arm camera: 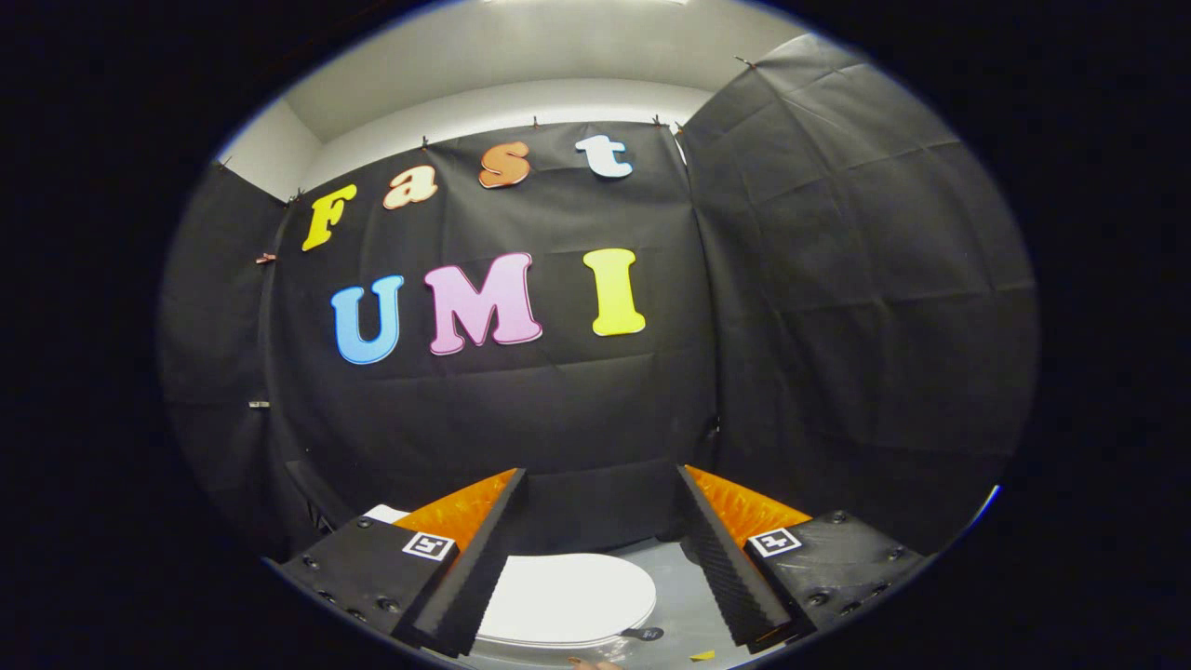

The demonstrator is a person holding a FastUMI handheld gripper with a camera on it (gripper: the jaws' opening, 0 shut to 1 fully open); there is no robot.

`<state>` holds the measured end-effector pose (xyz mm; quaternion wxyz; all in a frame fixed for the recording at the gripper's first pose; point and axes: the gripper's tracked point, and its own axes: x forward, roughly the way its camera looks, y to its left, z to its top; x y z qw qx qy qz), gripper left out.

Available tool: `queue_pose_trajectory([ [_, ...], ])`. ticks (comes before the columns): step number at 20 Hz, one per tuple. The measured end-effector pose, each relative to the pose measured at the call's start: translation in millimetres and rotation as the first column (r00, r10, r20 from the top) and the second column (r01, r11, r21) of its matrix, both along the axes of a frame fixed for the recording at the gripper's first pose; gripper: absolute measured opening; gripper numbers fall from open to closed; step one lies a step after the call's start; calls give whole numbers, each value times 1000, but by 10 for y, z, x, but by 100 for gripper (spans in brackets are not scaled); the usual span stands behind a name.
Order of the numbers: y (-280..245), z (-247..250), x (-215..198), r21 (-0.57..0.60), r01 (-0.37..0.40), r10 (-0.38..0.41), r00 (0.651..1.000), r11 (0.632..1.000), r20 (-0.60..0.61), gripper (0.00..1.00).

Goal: Open the toilet lid.

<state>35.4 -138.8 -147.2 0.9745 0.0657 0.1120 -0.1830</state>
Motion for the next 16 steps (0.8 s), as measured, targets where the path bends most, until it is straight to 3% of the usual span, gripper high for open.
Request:
queue_pose_trajectory([
  [9,-652,-1158,-7,180,126,-114,991,976,-77,99],
  [16,-991,-2284,-232,292,256,-201,958,921,-205,99],
])
